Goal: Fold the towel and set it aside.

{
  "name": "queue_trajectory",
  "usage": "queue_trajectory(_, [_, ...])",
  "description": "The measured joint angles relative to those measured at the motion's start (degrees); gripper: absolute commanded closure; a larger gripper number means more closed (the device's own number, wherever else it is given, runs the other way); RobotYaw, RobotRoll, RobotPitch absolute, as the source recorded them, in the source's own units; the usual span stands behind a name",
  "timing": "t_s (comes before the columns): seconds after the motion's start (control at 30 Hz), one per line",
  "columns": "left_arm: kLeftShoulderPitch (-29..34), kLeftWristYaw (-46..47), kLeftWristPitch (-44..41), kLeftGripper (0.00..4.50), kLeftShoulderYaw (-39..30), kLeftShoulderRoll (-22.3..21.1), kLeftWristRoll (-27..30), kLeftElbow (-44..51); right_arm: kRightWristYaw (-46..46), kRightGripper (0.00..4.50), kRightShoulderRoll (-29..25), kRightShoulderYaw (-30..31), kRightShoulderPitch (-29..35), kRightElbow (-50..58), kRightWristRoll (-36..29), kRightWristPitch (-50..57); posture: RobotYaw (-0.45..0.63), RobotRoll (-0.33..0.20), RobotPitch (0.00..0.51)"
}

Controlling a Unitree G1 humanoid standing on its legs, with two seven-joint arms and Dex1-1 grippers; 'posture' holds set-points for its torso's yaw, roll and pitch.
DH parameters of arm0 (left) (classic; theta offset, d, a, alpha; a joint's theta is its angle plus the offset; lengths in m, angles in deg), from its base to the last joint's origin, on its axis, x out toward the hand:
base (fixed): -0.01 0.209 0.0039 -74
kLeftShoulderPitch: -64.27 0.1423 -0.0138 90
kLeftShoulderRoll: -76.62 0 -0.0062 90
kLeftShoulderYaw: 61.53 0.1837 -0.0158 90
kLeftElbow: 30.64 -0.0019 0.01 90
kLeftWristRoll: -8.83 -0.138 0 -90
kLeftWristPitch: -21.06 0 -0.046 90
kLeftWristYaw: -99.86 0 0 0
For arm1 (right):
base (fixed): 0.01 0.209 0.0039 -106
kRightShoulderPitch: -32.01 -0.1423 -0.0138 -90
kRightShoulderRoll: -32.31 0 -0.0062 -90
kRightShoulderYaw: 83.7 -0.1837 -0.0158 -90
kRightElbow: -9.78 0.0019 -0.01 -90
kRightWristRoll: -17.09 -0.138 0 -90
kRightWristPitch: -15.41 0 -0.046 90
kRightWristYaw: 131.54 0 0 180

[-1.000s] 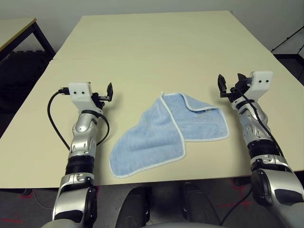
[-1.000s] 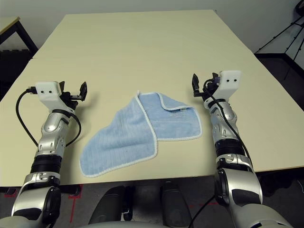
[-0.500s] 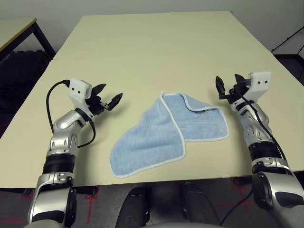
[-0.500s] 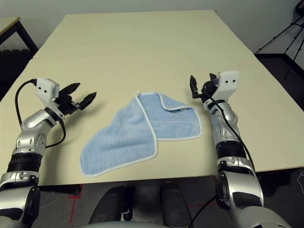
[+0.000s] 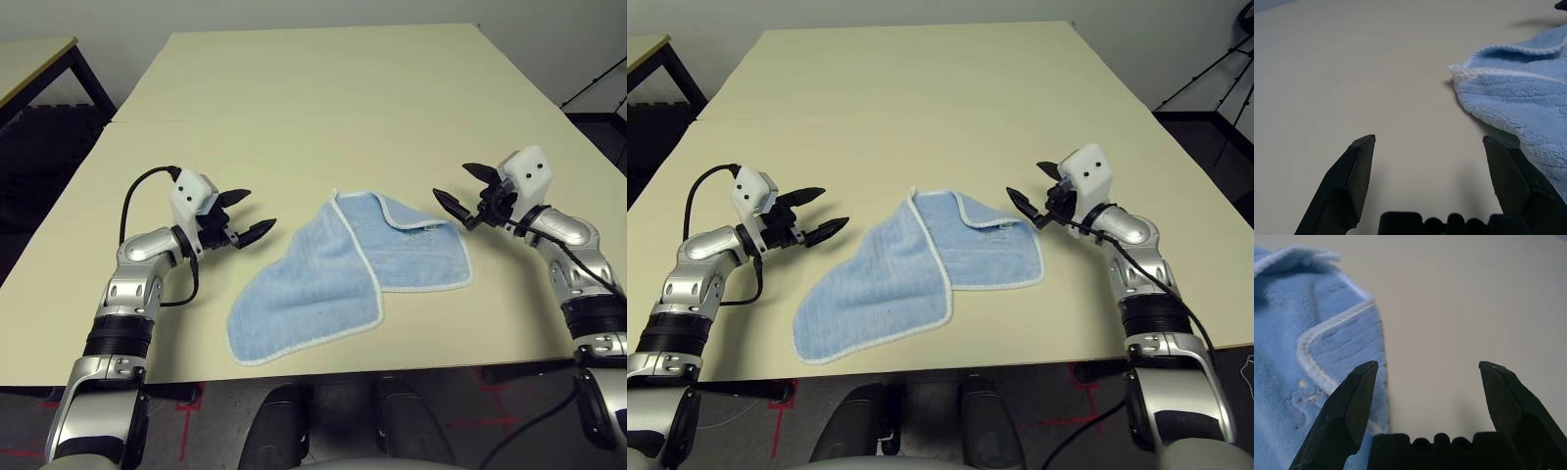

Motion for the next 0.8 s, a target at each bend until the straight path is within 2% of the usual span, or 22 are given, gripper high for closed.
queue_trajectory(0.43, [3.5, 1.7, -2.9, 0.0, 0.3, 1.0, 0.1, 5.8, -14.4, 0.01, 0.4, 5.6, -8.7, -6.9, 3.3, -8.5, 0.05, 0.0, 0.117])
queue_trajectory(0.8, [3.9, 2.9, -3.6, 0.0, 0.3, 1.4, 0.1, 7.0, -15.6, 0.01, 0.1, 9.6, -10.3, -8.0, 9.0, -9.6, 0.05, 0.0, 0.117])
